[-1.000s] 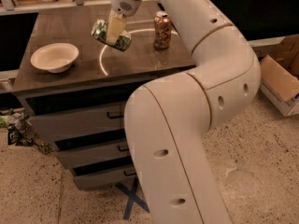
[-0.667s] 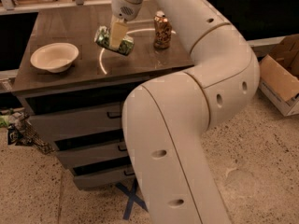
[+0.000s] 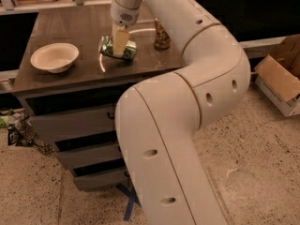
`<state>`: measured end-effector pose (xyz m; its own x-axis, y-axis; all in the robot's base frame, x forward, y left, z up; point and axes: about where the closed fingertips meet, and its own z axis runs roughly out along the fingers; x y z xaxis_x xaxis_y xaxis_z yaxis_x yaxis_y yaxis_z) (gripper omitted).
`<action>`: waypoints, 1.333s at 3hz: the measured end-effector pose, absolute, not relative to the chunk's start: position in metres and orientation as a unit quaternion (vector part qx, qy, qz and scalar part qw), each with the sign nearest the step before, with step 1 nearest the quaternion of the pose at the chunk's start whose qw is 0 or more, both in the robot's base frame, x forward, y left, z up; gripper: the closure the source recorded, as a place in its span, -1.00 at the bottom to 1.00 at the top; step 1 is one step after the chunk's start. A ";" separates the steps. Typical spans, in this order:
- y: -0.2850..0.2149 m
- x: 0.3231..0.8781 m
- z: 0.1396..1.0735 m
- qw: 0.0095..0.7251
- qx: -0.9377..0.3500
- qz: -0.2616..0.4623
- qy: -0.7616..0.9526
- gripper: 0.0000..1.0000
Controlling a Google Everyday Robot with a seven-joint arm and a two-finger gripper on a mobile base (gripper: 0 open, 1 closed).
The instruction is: Knock green can over
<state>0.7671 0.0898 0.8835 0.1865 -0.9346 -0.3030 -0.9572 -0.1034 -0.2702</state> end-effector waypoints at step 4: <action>0.106 0.778 0.876 0.234 -0.732 0.009 0.640 -1.00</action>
Offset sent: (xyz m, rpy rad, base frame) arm 0.0014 0.0077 -0.0055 0.0058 -0.0540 -0.0175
